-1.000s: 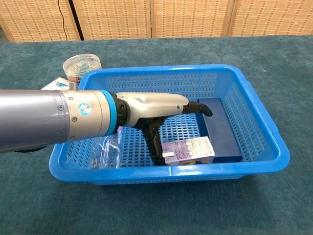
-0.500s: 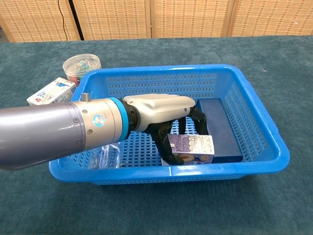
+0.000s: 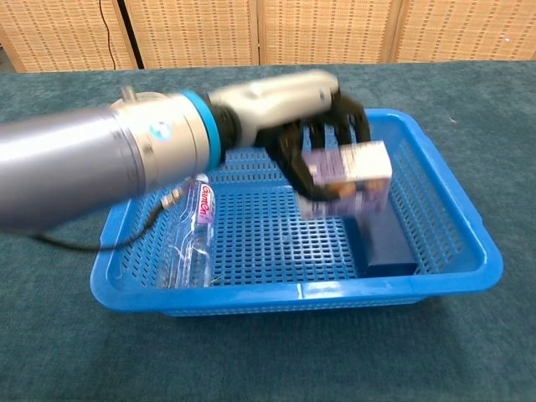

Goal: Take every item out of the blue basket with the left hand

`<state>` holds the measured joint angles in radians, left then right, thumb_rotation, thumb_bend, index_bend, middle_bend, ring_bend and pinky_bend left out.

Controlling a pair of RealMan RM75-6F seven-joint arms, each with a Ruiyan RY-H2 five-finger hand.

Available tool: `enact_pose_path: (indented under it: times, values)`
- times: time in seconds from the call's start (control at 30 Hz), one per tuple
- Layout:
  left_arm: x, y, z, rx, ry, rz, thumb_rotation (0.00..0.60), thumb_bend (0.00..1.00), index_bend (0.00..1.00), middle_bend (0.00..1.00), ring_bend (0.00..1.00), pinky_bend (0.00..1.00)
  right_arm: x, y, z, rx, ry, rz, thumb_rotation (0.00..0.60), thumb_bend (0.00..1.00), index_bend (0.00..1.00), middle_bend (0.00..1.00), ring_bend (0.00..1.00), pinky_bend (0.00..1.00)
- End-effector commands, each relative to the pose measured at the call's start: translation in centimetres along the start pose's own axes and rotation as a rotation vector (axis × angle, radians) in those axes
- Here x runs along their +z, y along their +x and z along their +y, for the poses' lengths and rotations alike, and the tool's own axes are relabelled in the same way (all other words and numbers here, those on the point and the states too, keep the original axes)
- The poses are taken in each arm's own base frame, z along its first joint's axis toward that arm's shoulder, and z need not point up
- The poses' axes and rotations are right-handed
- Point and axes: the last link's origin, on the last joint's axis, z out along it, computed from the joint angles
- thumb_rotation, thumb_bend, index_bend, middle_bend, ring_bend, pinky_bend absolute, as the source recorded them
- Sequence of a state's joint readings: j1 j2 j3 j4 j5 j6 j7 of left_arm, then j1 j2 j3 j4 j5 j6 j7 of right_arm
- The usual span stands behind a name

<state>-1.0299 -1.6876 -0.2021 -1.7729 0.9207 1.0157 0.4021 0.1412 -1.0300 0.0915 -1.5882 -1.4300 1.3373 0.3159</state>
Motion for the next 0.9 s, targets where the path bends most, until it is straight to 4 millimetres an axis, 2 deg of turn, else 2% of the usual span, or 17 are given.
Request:
enact_pose_path:
  times: [0.03,0.13,0.23,0.33,0.37,0.43,0.47,0.57,0.67,0.77,0.9]
  values:
    - [-0.9,4.2,-0.4,-0.021,-0.004,0.114,0.600,0.48,0.59,0.45,0.50,0.55,0.0,0.0,0.0,-0.001,0.001,0.001,0.600,0.00,0.00,0.00,0.00,0.00]
    - [-2.3,7.3,-1.4,0.003,0.017,0.175,0.600,0.47,0.59,0.45,0.50,0.55,-0.1,-0.1,-0.1,-0.003,0.002,-0.001,0.600,0.00,0.00,0.00,0.00,0.00]
    - [-4.1,10.1,-3.4,0.030,0.071,0.229,0.600,0.47,0.59,0.45,0.50,0.55,-0.2,-0.1,-0.2,-0.005,0.005,-0.002,0.600,0.00,0.00,0.00,0.00,0.00]
    - [-6.2,12.3,-6.2,0.051,0.147,0.270,0.600,0.47,0.59,0.45,0.50,0.55,-0.2,-0.1,-0.3,-0.004,0.009,-0.004,0.600,0.00,0.00,0.00,0.00,0.00]
    - [-7.3,13.1,-8.0,0.058,0.198,0.292,0.600,0.47,0.59,0.45,0.50,0.55,-0.3,-0.2,-0.3,-0.005,0.012,-0.005,0.600,0.00,0.00,0.00,0.00,0.00]
    - [-8.8,13.8,-10.1,0.062,0.250,0.303,0.600,0.46,0.59,0.45,0.50,0.55,-0.3,-0.3,-0.4,-0.008,0.015,-0.008,0.600,0.00,0.00,0.00,0.00,0.00]
    - [-10.1,14.0,-12.1,0.064,0.307,0.309,0.600,0.46,0.59,0.45,0.50,0.55,-0.3,-0.4,-0.5,-0.010,0.018,-0.013,0.600,0.00,0.00,0.00,0.00,0.00]
    - [-11.9,13.9,-15.0,0.058,0.372,0.300,0.600,0.46,0.58,0.45,0.50,0.55,-0.3,-0.6,-0.7,-0.014,0.023,-0.020,0.600,0.00,0.00,0.00,0.00,0.00]
    - [-14.1,12.5,-18.9,0.012,0.466,0.268,0.600,0.46,0.58,0.45,0.50,0.55,-0.1,-1.0,-1.0,-0.022,0.033,-0.032,0.600,0.00,0.00,0.00,0.00,0.00]
    - [-15.0,10.6,-21.2,-0.046,0.503,0.233,0.600,0.45,0.58,0.45,0.50,0.55,0.1,-1.3,-1.4,-0.028,0.042,-0.044,0.600,0.00,0.00,0.00,0.00,0.00]
    - [-14.9,8.9,-22.6,-0.083,0.508,0.208,0.600,0.44,0.53,0.42,0.45,0.55,0.4,-1.6,-1.6,-0.032,0.046,-0.053,0.600,0.00,0.00,0.00,0.00,0.00]
